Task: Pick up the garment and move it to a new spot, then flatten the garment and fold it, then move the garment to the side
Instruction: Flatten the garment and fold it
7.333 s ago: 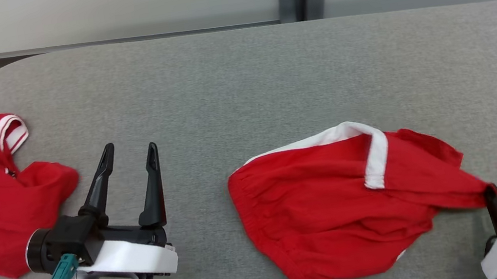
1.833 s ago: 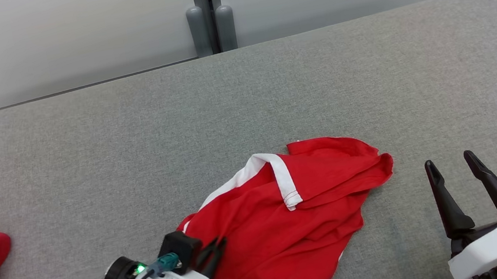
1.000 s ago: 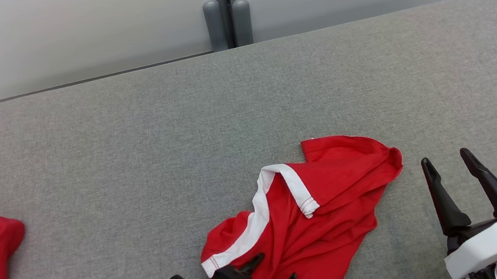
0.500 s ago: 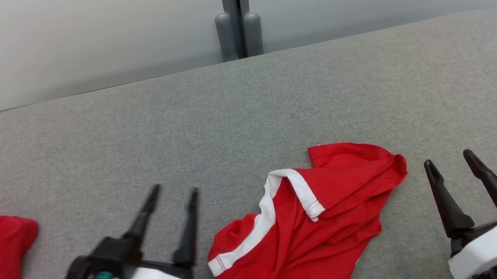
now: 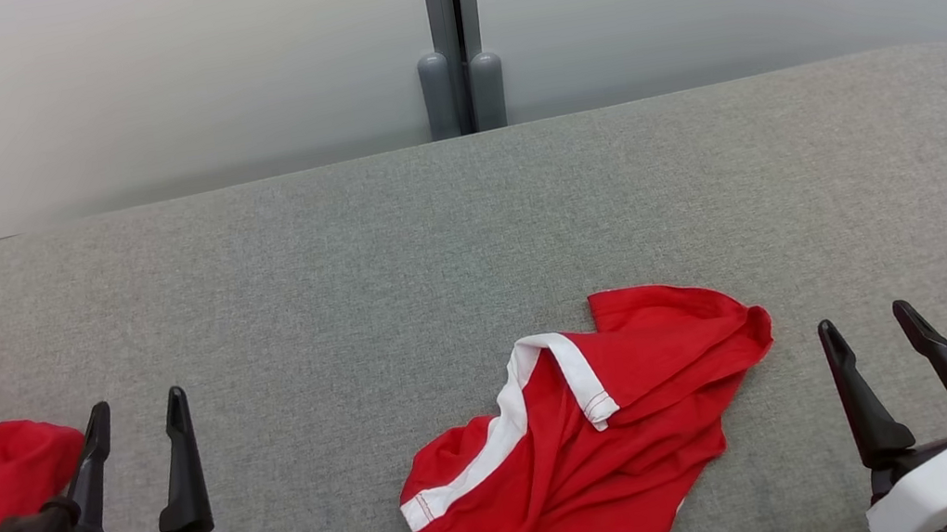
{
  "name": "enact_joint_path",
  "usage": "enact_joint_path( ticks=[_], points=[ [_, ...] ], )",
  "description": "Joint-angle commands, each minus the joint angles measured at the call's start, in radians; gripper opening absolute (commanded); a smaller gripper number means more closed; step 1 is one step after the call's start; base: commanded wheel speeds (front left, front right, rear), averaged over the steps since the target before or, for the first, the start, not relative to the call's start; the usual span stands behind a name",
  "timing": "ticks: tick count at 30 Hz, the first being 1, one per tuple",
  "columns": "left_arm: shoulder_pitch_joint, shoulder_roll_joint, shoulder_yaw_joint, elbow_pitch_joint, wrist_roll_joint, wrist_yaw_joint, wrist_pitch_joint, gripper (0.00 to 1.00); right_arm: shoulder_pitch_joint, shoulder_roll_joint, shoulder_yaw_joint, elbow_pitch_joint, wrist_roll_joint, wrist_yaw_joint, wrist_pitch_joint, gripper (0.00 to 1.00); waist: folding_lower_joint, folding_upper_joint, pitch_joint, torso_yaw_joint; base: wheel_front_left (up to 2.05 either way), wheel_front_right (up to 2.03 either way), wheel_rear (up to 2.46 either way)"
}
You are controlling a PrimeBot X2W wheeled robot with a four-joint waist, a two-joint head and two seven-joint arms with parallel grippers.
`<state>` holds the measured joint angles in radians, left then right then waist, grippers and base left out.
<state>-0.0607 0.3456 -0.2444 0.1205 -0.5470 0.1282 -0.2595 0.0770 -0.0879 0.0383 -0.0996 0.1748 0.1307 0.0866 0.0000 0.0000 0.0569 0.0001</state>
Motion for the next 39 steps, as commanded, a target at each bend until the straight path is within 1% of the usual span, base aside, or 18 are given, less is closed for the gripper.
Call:
enact_joint_path(
  ticks=[1, 9, 12, 15, 18, 22, 25, 28, 29, 33, 34, 35, 36, 38, 39],
  points=[
    [0.010, 0.005, 0.006, -0.004, 0.005, -0.003, -0.004, 1.00, 0.004, -0.007, -0.005, -0.004, -0.005, 0.000, 0.003, 1.00, 0.0000, 0.0000, -0.002, 0.000, 0.00, 0.00, 0.00],
    [0.018, -0.003, 0.000, -0.007, 0.029, -0.009, -0.005, 1.00, 0.010, -0.010, -0.009, -0.012, -0.007, 0.000, 0.011, 1.00, 0.0000, 0.0000, -0.001, -0.001, 0.00, 0.00, 0.00],
    [0.005, -0.008, -0.009, -0.005, 0.037, -0.014, -0.005, 1.00, 0.011, -0.012, -0.005, -0.007, -0.005, 0.000, 0.017, 1.00, 0.0000, 0.0000, 0.004, 0.008, 0.00, 0.00, 0.00],
    [-0.016, -0.016, -0.020, -0.005, 0.039, -0.022, -0.006, 1.00, 0.011, -0.020, 0.016, 0.006, -0.009, 0.000, 0.046, 1.00, 0.0000, 0.0000, 0.011, 0.024, 0.00, 0.00, 0.00],
    [-0.035, -0.024, -0.031, -0.003, 0.044, -0.031, -0.006, 1.00, -0.002, -0.039, 0.069, 0.029, -0.021, 0.000, 0.084, 1.00, 0.0000, 0.0000, 0.029, 0.044, 0.00, 0.00, 0.00],
    [-0.069, -0.033, -0.050, -0.002, 0.054, -0.039, -0.004, 1.00, -0.042, -0.061, 0.190, 0.077, -0.032, 0.000, 0.124, 1.00, 0.0000, 0.0000, 0.059, 0.073, 0.00, 0.00, 0.00],
    [-0.095, -0.042, -0.063, 0.000, 0.062, -0.045, -0.004, 1.00, -0.086, -0.071, 0.272, 0.126, -0.026, 0.000, 0.126, 1.00, 0.0000, 0.0000, 0.082, 0.095, 0.00, 0.00, 0.00],
    [-0.120, -0.049, -0.074, 0.006, 0.066, -0.056, -0.004, 1.00, -0.137, -0.069, 0.312, 0.183, -0.037, 0.000, 0.109, 1.00, 0.0000, 0.0000, 0.105, 0.116, 0.00, 0.00, 0.00],
    [-0.120, -0.049, -0.074, 0.006, 0.066, -0.056, -0.004, 1.00, -0.137, -0.069, 0.312, 0.183, -0.037, 0.000, 0.109, 1.00, 0.0000, 0.0000, 0.105, 0.116, 0.00, 0.00, 0.00],
    [-0.145, -0.057, -0.081, 0.019, 0.073, -0.066, -0.004, 1.00, -0.200, -0.068, 0.335, 0.265, -0.058, 0.000, 0.089, 1.00, 0.0000, 0.0000, 0.132, 0.133, 0.00, 0.00, 0.00],
    [-0.150, -0.056, -0.084, 0.024, 0.079, -0.064, -0.005, 1.00, -0.211, -0.069, 0.333, 0.283, -0.066, 0.000, 0.086, 0.92, 0.0000, 0.0000, 0.136, 0.136, 0.00, 0.00, 0.00],
    [-0.156, -0.059, -0.085, 0.027, 0.079, -0.065, -0.005, 1.00, -0.219, -0.066, 0.326, 0.299, -0.074, 0.000, 0.084, 0.48, 0.0000, 0.0000, 0.139, 0.139, 0.00, 0.00, 0.00],
    [-0.161, -0.064, -0.084, 0.029, 0.074, -0.067, -0.005, 1.00, -0.225, -0.063, 0.320, 0.309, -0.075, 0.000, 0.080, 0.35, 0.0000, 0.0000, 0.142, 0.141, 0.00, 0.00, 0.00],
    [-0.162, -0.065, -0.081, 0.031, 0.081, -0.069, -0.005, 1.00, -0.232, -0.060, 0.292, 0.321, -0.082, 0.000, 0.064, 0.00, 0.0000, 0.0000, 0.147, 0.142, 0.00, 0.00, 0.00],
    [-0.160, -0.067, -0.079, 0.031, 0.082, -0.072, -0.005, 1.00, -0.230, -0.056, 0.275, 0.322, -0.077, 0.000, 0.056, 0.00, 0.0000, 0.0000, 0.149, 0.142, 0.00, 0.00, 0.00]
  ],
)
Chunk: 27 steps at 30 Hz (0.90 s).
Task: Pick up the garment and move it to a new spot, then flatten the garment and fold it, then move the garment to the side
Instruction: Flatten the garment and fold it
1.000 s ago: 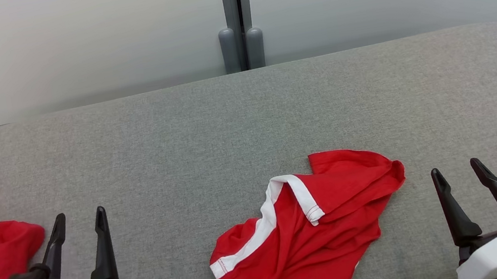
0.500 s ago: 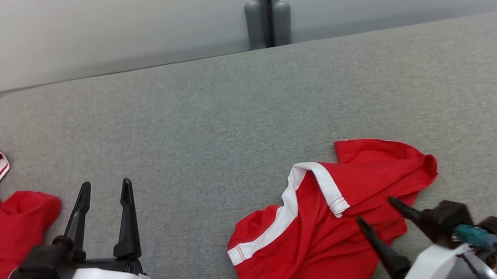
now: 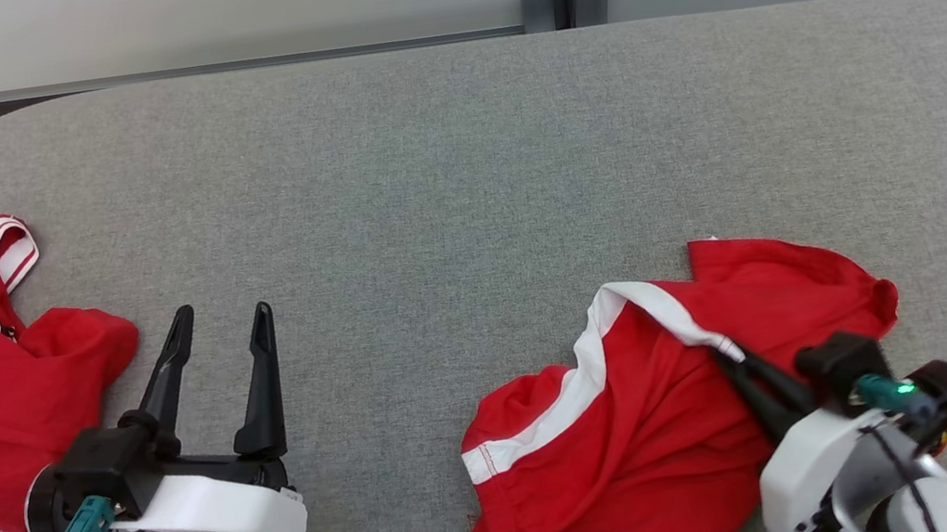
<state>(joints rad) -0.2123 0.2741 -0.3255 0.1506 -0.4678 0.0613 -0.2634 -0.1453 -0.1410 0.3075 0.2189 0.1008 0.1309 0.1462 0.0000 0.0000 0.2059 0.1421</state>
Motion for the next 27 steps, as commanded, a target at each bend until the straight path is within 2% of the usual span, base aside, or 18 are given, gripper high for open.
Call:
enact_joint_path(
  ticks=[1, 9, 17, 18, 20, 21, 27],
  points=[
    [-0.008, 0.004, 0.004, 0.001, 0.006, -0.007, -0.001, 1.00, -0.004, -0.003, -0.011, -0.003, -0.006, 0.000, -0.012, 0.00, 0.0000, 0.0000, 0.000, -0.001, 0.00, 0.00, 0.00],
    [-0.003, -0.004, 0.032, -0.006, 0.029, -0.017, -0.001, 1.00, 0.064, -0.022, -0.207, -0.134, -0.025, 0.000, -0.048, 0.00, 0.0000, 0.0000, 0.006, -0.031, 0.00, 0.00, 0.00],
    [0.011, -0.013, 0.050, 0.002, 0.037, -0.025, -0.001, 1.00, 0.195, -0.003, -0.290, -0.134, -0.009, 0.000, -0.039, 0.00, 0.0000, 0.0000, 0.000, -0.051, 0.00, 0.00, 0.00],
    [0.016, -0.014, 0.051, 0.004, 0.038, -0.025, -0.001, 1.00, 0.209, 0.004, -0.294, -0.125, -0.006, 0.000, -0.040, 0.11, 0.0000, 0.0000, -0.001, -0.054, 0.00, 0.00, 0.00],
    [0.022, -0.013, 0.058, 0.006, 0.041, -0.022, -0.001, 1.00, 0.225, 0.023, -0.299, -0.114, 0.003, 0.000, -0.051, 0.92, 0.0000, 0.0000, -0.003, -0.063, 0.00, 0.00, 0.00],
    [0.025, -0.011, 0.061, 0.006, 0.042, -0.020, -0.001, 1.00, 0.233, 0.031, -0.304, -0.112, 0.008, 0.000, -0.058, 1.00, 0.0000, 0.0000, -0.004, -0.068, 0.00, 0.00, 0.00],
    [0.060, 0.004, 0.075, 0.012, 0.047, -0.006, -0.001, 1.00, 0.255, 0.067, -0.328, -0.144, 0.045, 0.000, -0.096, 1.00, 0.0000, 0.0000, -0.027, -0.100, 0.00, 0.00, 0.00]
  ],
)
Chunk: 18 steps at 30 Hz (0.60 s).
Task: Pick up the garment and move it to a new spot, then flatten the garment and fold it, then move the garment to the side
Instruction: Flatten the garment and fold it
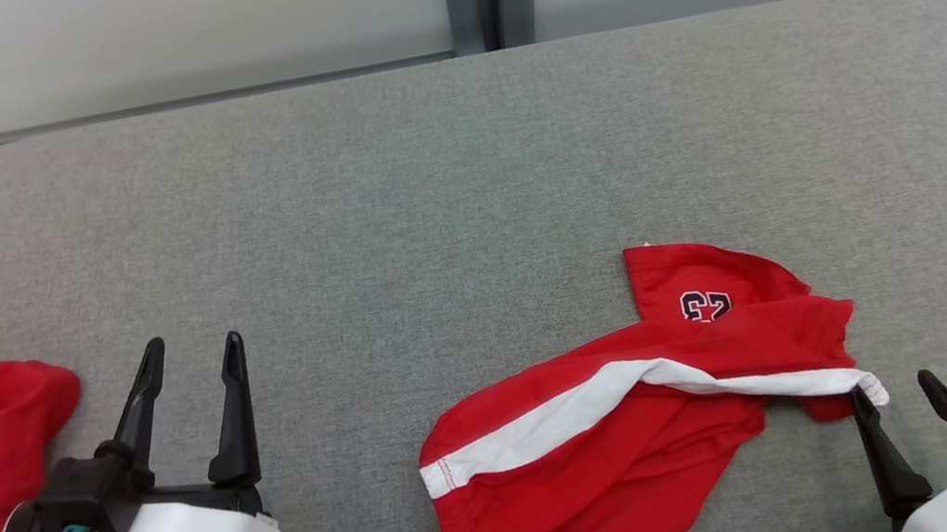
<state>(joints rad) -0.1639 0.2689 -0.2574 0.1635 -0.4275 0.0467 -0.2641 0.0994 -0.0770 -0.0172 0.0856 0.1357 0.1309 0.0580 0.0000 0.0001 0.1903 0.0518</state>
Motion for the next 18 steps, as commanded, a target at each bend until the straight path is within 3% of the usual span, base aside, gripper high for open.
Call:
enact_joint_path(
  ticks=[1, 18],
  points=[
    [0.017, 0.010, 0.009, 0.000, 0.006, 0.009, 0.000, 1.00, 0.020, 0.006, -0.005, -0.024, 0.017, 0.000, -0.006, 1.00, 0.0000, -0.0001, -0.017, -0.014, 0.00, 0.00, 0.00],
    [0.120, 0.035, 0.006, -0.049, -0.007, 0.050, 0.047, 1.00, 0.024, -0.029, 0.017, -0.243, 0.068, 0.000, -0.012, 1.00, 0.0000, -0.0001, -0.123, -0.052, 0.00, 0.00, 0.00]
  ],
)
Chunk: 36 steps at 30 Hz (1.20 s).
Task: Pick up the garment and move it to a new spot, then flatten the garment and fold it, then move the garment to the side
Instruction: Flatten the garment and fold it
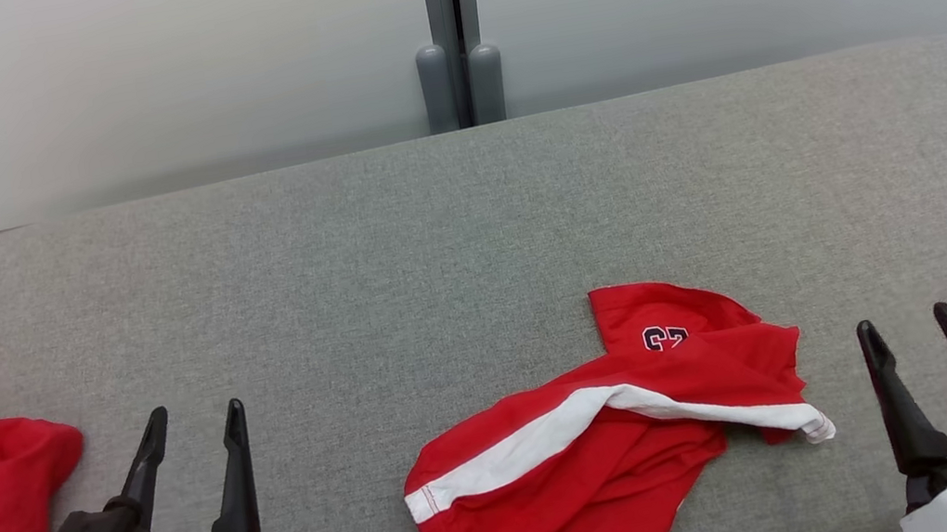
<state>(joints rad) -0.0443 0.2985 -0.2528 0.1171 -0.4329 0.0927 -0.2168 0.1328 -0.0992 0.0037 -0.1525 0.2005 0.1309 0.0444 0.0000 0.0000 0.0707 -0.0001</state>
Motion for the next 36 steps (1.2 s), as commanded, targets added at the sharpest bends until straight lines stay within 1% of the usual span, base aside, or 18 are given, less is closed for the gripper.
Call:
enact_joint_path(
  ticks=[1, 15, 17, 19, 22, 26, 27, 28, 29, 32, 35, 36],
  points=[
    [0.009, 0.008, -0.001, -0.007, 0.000, 0.005, 0.005, 1.00, -0.016, -0.008, -0.006, -0.008, 0.003, 0.000, 0.006, 1.00, 0.0000, 0.0000, -0.006, 0.000, 0.00, 0.00, 0.00],
    [0.033, 0.020, -0.024, -0.049, 0.007, 0.025, 0.046, 1.00, -0.030, -0.006, -0.007, -0.025, -0.006, 0.000, 0.027, 1.00, 0.0000, 0.0000, 0.000, 0.011, 0.00, 0.00, 0.00],
    [0.027, 0.013, -0.045, -0.060, 0.007, 0.015, 0.069, 1.00, -0.031, -0.004, -0.004, -0.024, -0.003, 0.000, 0.030, 1.00, 0.0000, 0.0000, 0.004, 0.015, 0.00, 0.00, 0.00],
    [0.017, 0.003, -0.076, -0.065, -0.009, -0.003, 0.119, 1.00, -0.034, -0.006, 0.002, -0.018, -0.001, 0.000, 0.030, 1.00, 0.0000, 0.0000, 0.010, 0.018, 0.00, 0.00, 0.00],
    [0.000, -0.017, -0.140, -0.055, -0.037, -0.045, 0.225, 1.00, -0.038, -0.009, 0.018, -0.008, 0.001, 0.000, 0.034, 1.00, 0.0000, 0.0000, 0.020, 0.022, 0.00, 0.00, 0.00],
    [-0.015, -0.046, -0.209, -0.021, -0.093, -0.085, 0.377, 1.00, -0.056, -0.014, 0.031, 0.001, 0.005, 0.000, 0.027, 1.00, 0.0000, 0.0000, 0.037, 0.018, 0.00, 0.00, 0.00],
    [-0.015, -0.056, -0.219, -0.015, -0.110, -0.094, 0.399, 1.00, -0.059, -0.017, 0.035, 0.004, 0.005, 0.000, 0.025, 1.00, 0.0000, 0.0000, 0.041, 0.015, 0.00, 0.00, 0.00],
    [-0.022, -0.052, -0.224, -0.002, -0.112, -0.095, 0.427, 1.00, -0.063, -0.019, 0.039, 0.008, 0.007, 0.000, 0.023, 1.00, 0.0000, 0.0000, 0.045, 0.011, 0.00, 0.00, 0.00],
    [-0.022, -0.060, -0.225, 0.009, -0.136, -0.102, 0.443, 1.00, -0.067, -0.021, 0.044, 0.014, 0.010, 0.000, 0.019, 1.00, 0.0000, 0.0000, 0.047, 0.007, 0.00, 0.00, 0.00],
    [-0.025, -0.072, -0.227, 0.019, -0.158, -0.103, 0.467, 1.00, -0.072, -0.020, 0.039, 0.024, 0.010, 0.000, 0.015, 1.00, 0.0000, 0.0000, 0.051, -0.002, 0.00, 0.00, 0.00],
    [-0.027, -0.068, -0.225, 0.021, -0.163, -0.106, 0.470, 1.00, -0.070, -0.021, 0.034, 0.027, 0.010, 0.000, 0.012, 1.00, 0.0000, 0.0000, 0.054, -0.006, 0.00, 0.00, 0.00],
    [-0.022, -0.074, -0.225, 0.023, -0.182, -0.115, 0.477, 0.93, -0.069, -0.021, 0.033, 0.028, 0.010, 0.000, 0.010, 1.00, 0.0000, 0.0000, 0.055, -0.008, 0.00, 0.00, 0.00]
  ],
)
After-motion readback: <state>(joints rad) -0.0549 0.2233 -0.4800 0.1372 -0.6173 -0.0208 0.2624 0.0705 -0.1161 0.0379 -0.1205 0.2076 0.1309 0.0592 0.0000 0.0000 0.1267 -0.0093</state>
